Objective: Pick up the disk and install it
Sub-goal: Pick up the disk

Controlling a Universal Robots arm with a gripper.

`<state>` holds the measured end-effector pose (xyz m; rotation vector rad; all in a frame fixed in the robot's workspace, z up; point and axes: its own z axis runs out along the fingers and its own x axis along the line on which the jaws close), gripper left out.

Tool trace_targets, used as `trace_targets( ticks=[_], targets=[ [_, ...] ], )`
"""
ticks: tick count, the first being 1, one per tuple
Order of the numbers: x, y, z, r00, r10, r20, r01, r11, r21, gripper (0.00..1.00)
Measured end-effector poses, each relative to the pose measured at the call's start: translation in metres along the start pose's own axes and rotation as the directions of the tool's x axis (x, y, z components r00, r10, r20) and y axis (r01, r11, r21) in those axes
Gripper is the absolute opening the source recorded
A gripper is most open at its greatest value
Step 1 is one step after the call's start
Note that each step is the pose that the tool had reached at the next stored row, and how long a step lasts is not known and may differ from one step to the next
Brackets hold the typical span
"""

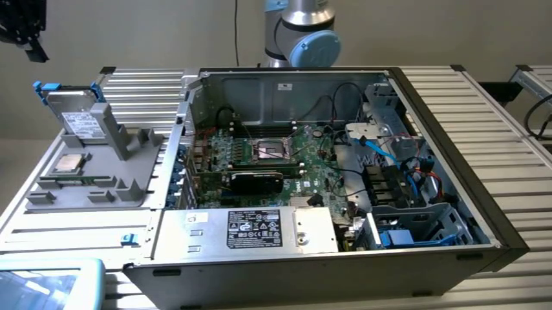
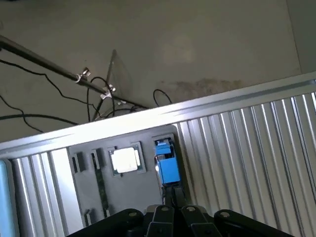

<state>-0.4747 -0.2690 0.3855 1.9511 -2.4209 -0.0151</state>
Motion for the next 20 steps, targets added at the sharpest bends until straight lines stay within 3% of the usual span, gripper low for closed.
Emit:
trace_targets(
  ticks=[4, 7, 16, 20],
  targets=[
    [0.0, 0.0, 0.0001, 0.9974, -0.072, -0.002, 0.072, 0.9974, 0.0014, 0.11],
    [0.0, 0.0, 0.0001, 0.992, -0.126, -0.0037, 0.126, 0.992, 0.0023, 0.11],
    [-0.0003, 0.0001, 0.0001, 0.9639, -0.266, -0.0081, 0.266, 0.9639, 0.0041, 0.11],
    [-0.0003, 0.0001, 0.0001, 0.9635, -0.268, -0.0082, 0.268, 0.9635, 0.0041, 0.11]
  ],
)
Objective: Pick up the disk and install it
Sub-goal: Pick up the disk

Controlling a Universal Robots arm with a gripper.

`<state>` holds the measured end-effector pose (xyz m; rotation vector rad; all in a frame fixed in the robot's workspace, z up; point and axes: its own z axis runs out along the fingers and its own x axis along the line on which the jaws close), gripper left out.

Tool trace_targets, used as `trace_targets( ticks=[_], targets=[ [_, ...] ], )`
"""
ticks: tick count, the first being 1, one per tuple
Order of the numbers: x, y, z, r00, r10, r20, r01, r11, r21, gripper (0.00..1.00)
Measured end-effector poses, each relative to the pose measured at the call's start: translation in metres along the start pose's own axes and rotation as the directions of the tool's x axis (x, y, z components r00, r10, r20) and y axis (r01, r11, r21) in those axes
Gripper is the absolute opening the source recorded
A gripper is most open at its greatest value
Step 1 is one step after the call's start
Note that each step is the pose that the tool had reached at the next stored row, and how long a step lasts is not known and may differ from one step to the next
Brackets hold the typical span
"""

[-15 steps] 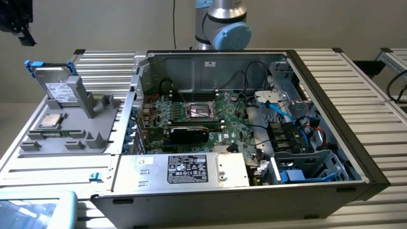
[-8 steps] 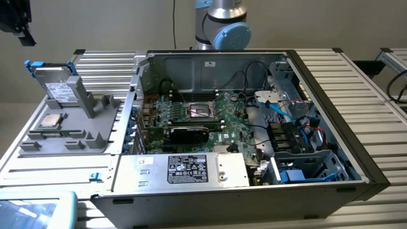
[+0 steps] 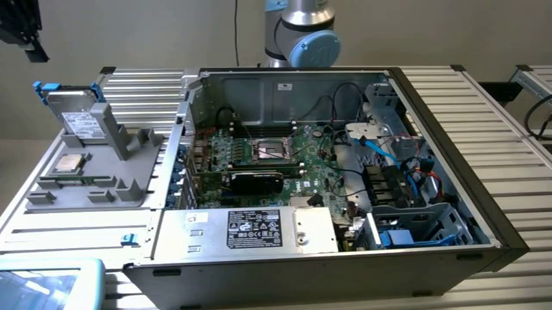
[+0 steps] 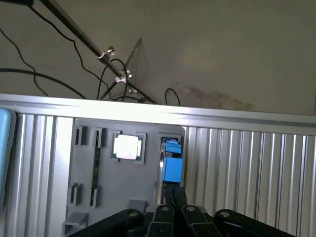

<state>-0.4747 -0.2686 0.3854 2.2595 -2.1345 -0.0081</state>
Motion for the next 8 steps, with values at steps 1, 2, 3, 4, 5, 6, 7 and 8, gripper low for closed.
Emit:
trace_targets(
  ticks=[1, 2, 3, 4, 5, 6, 7, 8],
  targets=[
    [0.0, 0.0, 0.0, 1.0, 0.0, 0.0, 0.0, 1.0, 0.0001, 0.11],
    [-0.0001, 0.0002, 0.0001, 1.0, 0.0, 0.0001, 0.0, 1.0, 0.0003, 0.11],
    [-0.0007, 0.0003, 0.0003, 1.0, 0.0, -0.0003, 0.0, 1.0, 0.0003, 0.11],
    [-0.0013, 0.0004, 0.0005, 1.0, 0.001, -0.0005, -0.001, 1.0, 0.0003, 0.11],
    [-0.002, 0.0004, 0.0007, 1.0, 0.001, -0.0006, -0.001, 1.0, 0.0002, 0.11],
    [-0.0028, 0.0004, 0.0009, 1.0, 0.002, -0.0007, -0.002, 1.0, 0.0003, 0.11],
    [-0.0033, 0.0009, 0.0012, 1.0, 0.003, -0.0007, -0.003, 1.0, 0.0001, 0.11],
    [-0.004, 0.0017, 0.0015, 1.0, 0.003, -0.0007, -0.003, 1.0, 0.0, 0.11]
  ],
)
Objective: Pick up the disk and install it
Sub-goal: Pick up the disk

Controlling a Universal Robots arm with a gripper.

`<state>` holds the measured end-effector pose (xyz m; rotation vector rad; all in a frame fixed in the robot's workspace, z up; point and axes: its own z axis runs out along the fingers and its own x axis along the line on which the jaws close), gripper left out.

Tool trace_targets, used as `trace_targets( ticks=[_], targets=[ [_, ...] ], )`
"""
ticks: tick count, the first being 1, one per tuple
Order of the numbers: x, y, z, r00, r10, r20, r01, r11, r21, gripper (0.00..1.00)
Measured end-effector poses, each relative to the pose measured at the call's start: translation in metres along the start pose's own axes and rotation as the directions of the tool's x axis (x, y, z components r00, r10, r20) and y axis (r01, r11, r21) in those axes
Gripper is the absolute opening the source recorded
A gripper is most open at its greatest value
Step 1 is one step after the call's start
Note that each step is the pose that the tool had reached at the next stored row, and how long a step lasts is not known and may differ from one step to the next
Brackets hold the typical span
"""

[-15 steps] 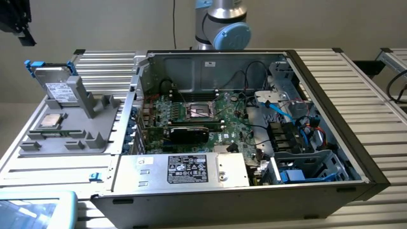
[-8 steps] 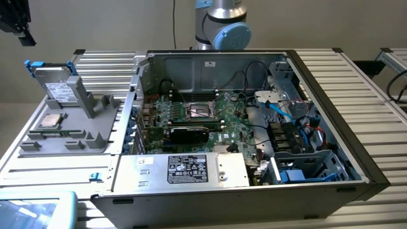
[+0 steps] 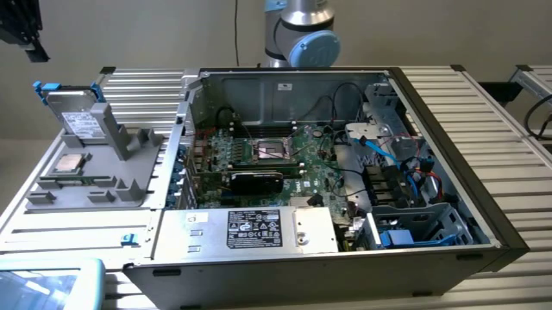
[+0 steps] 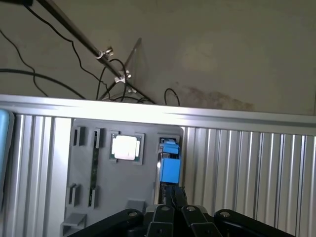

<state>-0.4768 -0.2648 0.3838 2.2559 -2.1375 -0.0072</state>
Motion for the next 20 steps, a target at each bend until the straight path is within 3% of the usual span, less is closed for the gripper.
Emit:
trace_targets(
  ticks=[10, 16, 17, 19, 20],
  targets=[
    [-0.001, 0.0027, 0.0009, 1.0, 0.0, 0.0, 0.0, 1.0, 0.0002, 0.12],
    [-0.001, 0.0027, 0.0015, 1.0, 0.0, 0.0001, 0.0, 1.0, -0.0025, 0.42],
    [-0.0011, 0.0028, 0.002, 1.0, 0.0, 0.0002, 0.0, 1.0, -0.0039, 0.42],
    [-0.0013, 0.0027, 0.004, 1.0, 0.0, -0.0034, 0.0, 1.0, -0.0056, 0.54],
    [-0.0017, 0.0026, 0.0051, 1.0, 0.0, -0.0074, 0.0, 1.0, -0.0058, 0.54]
  ],
)
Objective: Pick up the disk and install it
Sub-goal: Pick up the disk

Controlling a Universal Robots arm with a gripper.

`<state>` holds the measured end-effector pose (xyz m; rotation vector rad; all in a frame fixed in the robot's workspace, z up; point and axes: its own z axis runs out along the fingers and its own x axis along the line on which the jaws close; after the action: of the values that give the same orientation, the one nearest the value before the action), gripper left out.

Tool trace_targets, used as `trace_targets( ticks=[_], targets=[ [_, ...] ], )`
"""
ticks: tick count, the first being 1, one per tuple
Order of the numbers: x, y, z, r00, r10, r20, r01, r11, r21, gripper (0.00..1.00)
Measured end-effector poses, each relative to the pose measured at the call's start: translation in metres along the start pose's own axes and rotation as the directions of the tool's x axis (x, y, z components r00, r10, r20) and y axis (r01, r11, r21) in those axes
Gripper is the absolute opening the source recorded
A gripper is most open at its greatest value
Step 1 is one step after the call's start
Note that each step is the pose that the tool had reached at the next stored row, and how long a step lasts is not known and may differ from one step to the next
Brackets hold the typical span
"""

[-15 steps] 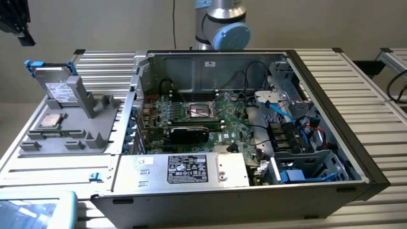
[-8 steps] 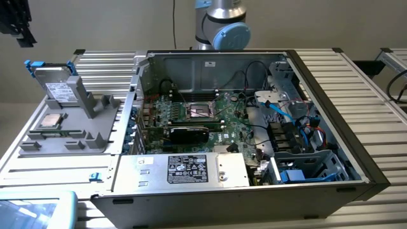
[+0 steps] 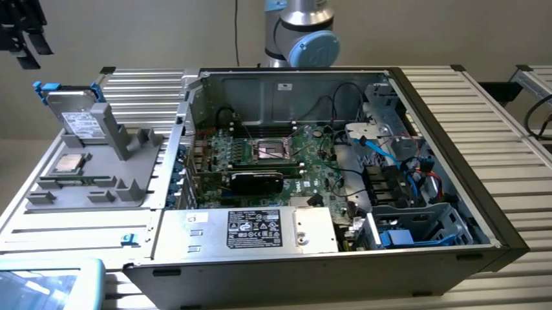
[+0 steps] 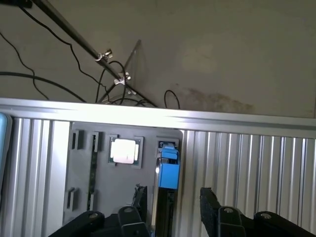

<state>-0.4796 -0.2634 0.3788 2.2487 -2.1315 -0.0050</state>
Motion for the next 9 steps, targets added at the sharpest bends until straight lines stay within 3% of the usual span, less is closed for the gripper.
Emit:
trace_targets(
  ticks=[1, 3, 6, 9],
  targets=[
    [0.0, -0.0001, 0.0008, 1.0, 0.0, -0.0035, 0.0, 1.0, -0.0002, 0.6],
    [0.0, -0.0001, 0.0019, 1.0, 0.0, -0.006, 0.0, 1.0, -0.0005, 0.6],
    [-0.0007, -0.0002, 0.0055, 0.9999, 0.001, -0.0163, -0.001, 1.0, -0.0011, 0.6],
    [-0.0014, -0.0003, 0.009, 0.9998, 0.006, -0.0214, -0.006, 1.0, -0.001, 0.6]
  ],
)
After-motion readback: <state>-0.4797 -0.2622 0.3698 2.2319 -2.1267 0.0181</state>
